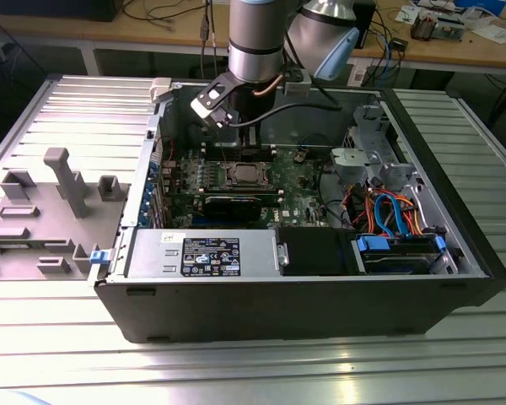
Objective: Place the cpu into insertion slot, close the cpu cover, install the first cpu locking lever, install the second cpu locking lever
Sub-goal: 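Install the first cpu locking lever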
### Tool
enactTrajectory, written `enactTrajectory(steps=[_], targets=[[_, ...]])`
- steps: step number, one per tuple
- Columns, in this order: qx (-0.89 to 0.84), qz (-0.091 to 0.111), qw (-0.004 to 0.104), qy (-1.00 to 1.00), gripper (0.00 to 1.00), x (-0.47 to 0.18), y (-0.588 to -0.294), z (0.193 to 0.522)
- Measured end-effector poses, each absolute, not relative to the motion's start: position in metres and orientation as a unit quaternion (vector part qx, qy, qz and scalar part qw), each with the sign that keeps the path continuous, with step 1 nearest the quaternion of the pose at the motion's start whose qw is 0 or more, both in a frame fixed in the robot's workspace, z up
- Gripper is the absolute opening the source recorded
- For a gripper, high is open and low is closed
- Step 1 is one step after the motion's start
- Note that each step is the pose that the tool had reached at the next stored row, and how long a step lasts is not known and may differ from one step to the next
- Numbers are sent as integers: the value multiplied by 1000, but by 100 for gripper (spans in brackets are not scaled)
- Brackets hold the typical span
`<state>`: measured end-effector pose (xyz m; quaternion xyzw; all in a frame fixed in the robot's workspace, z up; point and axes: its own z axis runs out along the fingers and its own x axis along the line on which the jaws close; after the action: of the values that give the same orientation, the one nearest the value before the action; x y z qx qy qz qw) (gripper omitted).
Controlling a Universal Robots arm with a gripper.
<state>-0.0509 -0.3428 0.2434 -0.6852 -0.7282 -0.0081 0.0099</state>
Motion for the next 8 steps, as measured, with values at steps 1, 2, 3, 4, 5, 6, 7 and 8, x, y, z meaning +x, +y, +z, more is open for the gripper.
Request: enactTrajectory(steps=[1,2,3,4,5,6,7,8], targets=[[-680,-8,10,-733,11,-51,-343,243],[-669,-8,10,-743,11,-51,-343,243],[-664,-8,10,-748,11,-51,-343,243],[-657,-8,10,-754,11,-51,-343,243],[-650,-8,10,-760,11,-51,-343,243],[-643,-8,10,-765,11,-51,-343,243],[-637,-7,10,-771,11,-51,-343,243],[-630,-7,10,-776,11,-51,-343,243]])
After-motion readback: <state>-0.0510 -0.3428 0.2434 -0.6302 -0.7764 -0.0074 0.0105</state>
